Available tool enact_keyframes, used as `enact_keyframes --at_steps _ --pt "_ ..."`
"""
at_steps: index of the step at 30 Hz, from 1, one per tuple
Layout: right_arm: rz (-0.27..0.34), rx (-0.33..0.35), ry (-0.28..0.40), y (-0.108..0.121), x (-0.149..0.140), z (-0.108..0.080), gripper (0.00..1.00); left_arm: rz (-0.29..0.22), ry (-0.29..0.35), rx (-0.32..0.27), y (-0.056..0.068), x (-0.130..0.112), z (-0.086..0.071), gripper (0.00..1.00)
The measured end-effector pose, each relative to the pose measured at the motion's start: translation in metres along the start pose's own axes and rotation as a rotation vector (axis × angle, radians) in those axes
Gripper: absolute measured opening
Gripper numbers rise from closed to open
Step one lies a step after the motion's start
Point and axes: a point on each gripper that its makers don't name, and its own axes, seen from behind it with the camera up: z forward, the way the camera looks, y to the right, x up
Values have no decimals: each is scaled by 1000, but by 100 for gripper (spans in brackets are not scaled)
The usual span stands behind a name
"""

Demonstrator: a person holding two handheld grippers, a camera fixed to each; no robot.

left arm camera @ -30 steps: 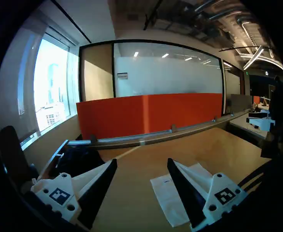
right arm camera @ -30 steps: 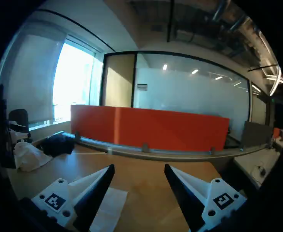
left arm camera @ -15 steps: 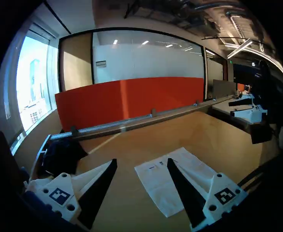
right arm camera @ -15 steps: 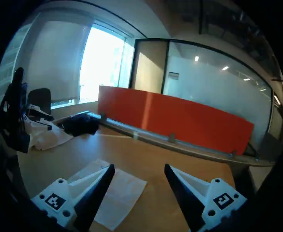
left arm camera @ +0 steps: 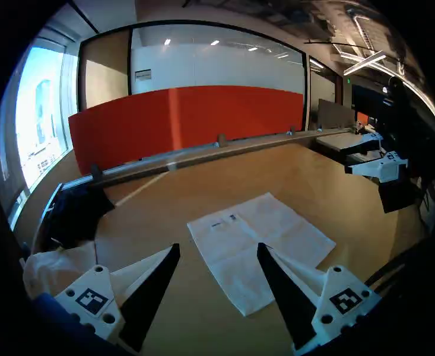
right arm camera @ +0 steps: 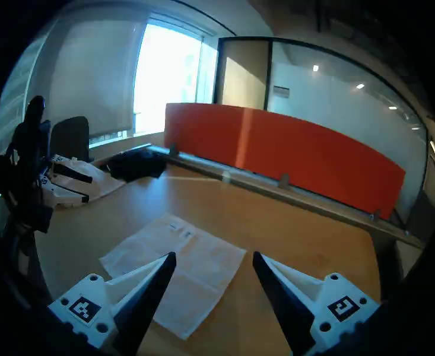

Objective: Fold towel

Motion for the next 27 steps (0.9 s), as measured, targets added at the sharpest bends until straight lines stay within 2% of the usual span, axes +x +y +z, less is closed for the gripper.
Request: enact_keyframes --at_steps 14,20,27 --pt "-18 50 -146 -18 -97 26 100 67 -184 -59 24 -101 39 97" --pt "-32 80 -211 -29 -135 35 100 70 -242 -80 32 -130 48 96" --pt "-27 113 -270 -43 -169 41 100 81 -295 -114 43 -155 51 96"
